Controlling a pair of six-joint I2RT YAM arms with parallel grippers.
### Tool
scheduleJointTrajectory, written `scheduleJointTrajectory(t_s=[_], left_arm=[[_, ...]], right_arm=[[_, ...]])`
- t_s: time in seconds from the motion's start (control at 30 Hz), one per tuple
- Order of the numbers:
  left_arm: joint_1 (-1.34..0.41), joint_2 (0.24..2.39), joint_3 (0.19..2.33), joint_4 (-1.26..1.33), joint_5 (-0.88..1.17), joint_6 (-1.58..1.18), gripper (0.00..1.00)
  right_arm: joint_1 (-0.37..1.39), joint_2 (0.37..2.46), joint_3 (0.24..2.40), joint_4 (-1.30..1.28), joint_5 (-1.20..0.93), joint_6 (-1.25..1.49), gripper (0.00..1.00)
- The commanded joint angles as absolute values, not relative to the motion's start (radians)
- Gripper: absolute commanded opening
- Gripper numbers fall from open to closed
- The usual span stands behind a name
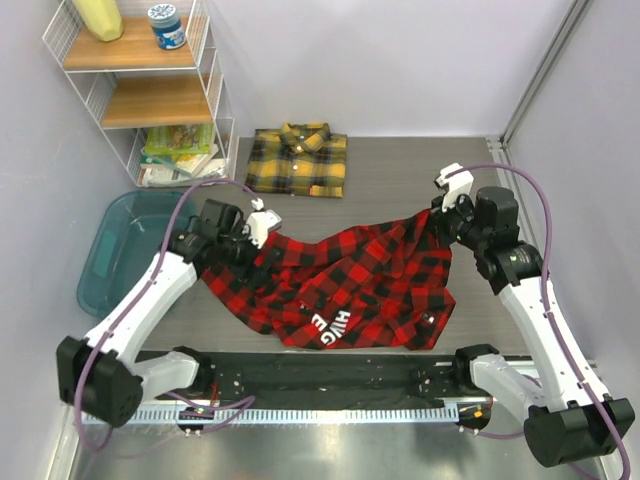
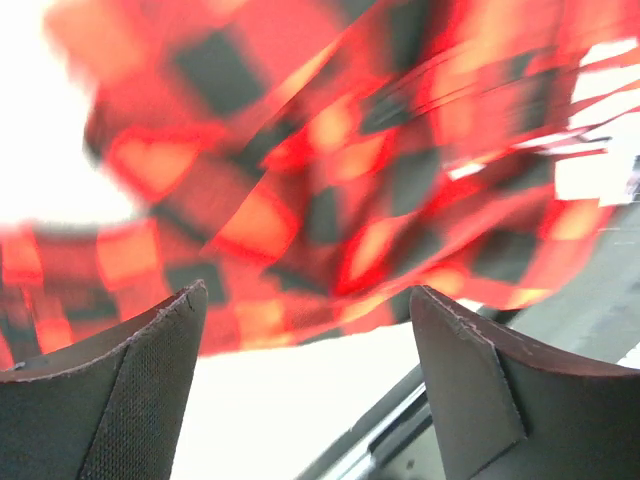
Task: Fold and stack the long sleeve shirts
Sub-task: Flatten the shirt out
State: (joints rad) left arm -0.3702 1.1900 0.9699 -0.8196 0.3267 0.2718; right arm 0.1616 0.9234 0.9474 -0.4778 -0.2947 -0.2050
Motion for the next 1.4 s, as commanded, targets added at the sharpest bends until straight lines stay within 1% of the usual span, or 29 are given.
scheduleJointTrajectory(t_s=[0.0,0.1,0.23,0.37,0.47,0.5,0.6,0.67,0.7,0.73,0.77,0.8,0.87,0.9,1.0,1.03,1.07,1.1,1.13,1.17,1.2,1.3,1.37], left_arm=[[-0.550,1.192,0.989,-0.718,0.430,0.284,0.83],[-0.665,1.293,0.983,-0.626,0.322,0.223,0.83],[-0.718,1.435,1.014,-0.546,0.256,0.192,0.85],[-0.776,1.515,1.029,-0.479,0.167,0.213,0.86],[-0.795,1.564,1.043,-0.474,0.135,0.203,0.81],[-0.798,1.571,1.048,-0.474,0.138,0.201,0.75],[-0.799,1.540,1.048,-0.466,0.167,0.189,0.63],[-0.801,1.494,1.054,-0.463,0.215,0.173,0.63],[-0.801,1.479,1.066,-0.468,0.236,0.167,0.61],[-0.802,1.468,1.072,-0.472,0.253,0.160,0.57],[-0.804,1.456,1.078,-0.474,0.285,0.152,0.49],[-0.805,1.448,1.095,-0.480,0.296,0.147,0.34],[-0.805,1.450,1.117,-0.492,0.319,0.135,0.26],[-0.807,1.466,1.127,-0.503,0.331,0.137,0.21],[-0.807,1.502,1.158,-0.554,0.357,0.140,0.14],[-0.807,1.514,1.157,-0.552,0.350,0.134,0.21],[-0.805,1.517,1.146,-0.545,0.338,0.127,0.31],[-0.807,1.520,1.143,-0.540,0.325,0.130,0.48],[-0.807,1.532,1.138,-0.534,0.313,0.130,0.53],[-0.807,1.539,1.132,-0.528,0.289,0.130,0.56],[-0.807,1.549,1.129,-0.525,0.253,0.133,0.62],[-0.807,1.600,1.127,-0.522,0.219,0.147,0.64],[-0.807,1.632,1.129,-0.522,0.227,0.153,0.63]], right_arm=[[0.160,0.913,0.956,-0.407,-0.345,-0.180,0.01],[0.160,0.911,0.956,-0.407,-0.347,-0.173,0.01],[0.160,0.904,0.957,-0.416,-0.365,-0.170,0.01],[0.160,0.897,0.959,-0.439,-0.368,-0.179,0.01],[0.160,0.896,0.960,-0.452,-0.374,-0.187,0.01],[0.160,0.890,0.957,-0.456,-0.376,-0.190,0.01],[0.160,0.884,0.950,-0.463,-0.374,-0.201,0.01],[0.160,0.884,0.950,-0.477,-0.377,-0.204,0.01],[0.160,0.884,0.948,-0.479,-0.379,-0.209,0.01],[0.160,0.885,0.945,-0.482,-0.379,-0.210,0.01],[0.160,0.885,0.942,-0.479,-0.380,-0.210,0.01],[0.160,0.885,0.940,-0.479,-0.380,-0.213,0.01],[0.158,0.887,0.940,-0.482,-0.379,-0.215,0.01],[0.160,0.885,0.937,-0.480,-0.377,-0.215,0.01],[0.160,0.881,0.936,-0.480,-0.374,-0.216,0.01],[0.160,0.881,0.934,-0.480,-0.374,-0.218,0.01],[0.160,0.879,0.936,-0.483,-0.373,-0.218,0.01],[0.158,0.877,0.937,-0.485,-0.374,-0.218,0.01],[0.160,0.877,0.937,-0.486,-0.376,-0.219,0.01],[0.158,0.876,0.937,-0.489,-0.377,-0.221,0.01],[0.160,0.874,0.939,-0.489,-0.377,-0.222,0.01],[0.160,0.874,0.937,-0.491,-0.376,-0.222,0.01],[0.160,0.873,0.937,-0.492,-0.377,-0.222,0.01]])
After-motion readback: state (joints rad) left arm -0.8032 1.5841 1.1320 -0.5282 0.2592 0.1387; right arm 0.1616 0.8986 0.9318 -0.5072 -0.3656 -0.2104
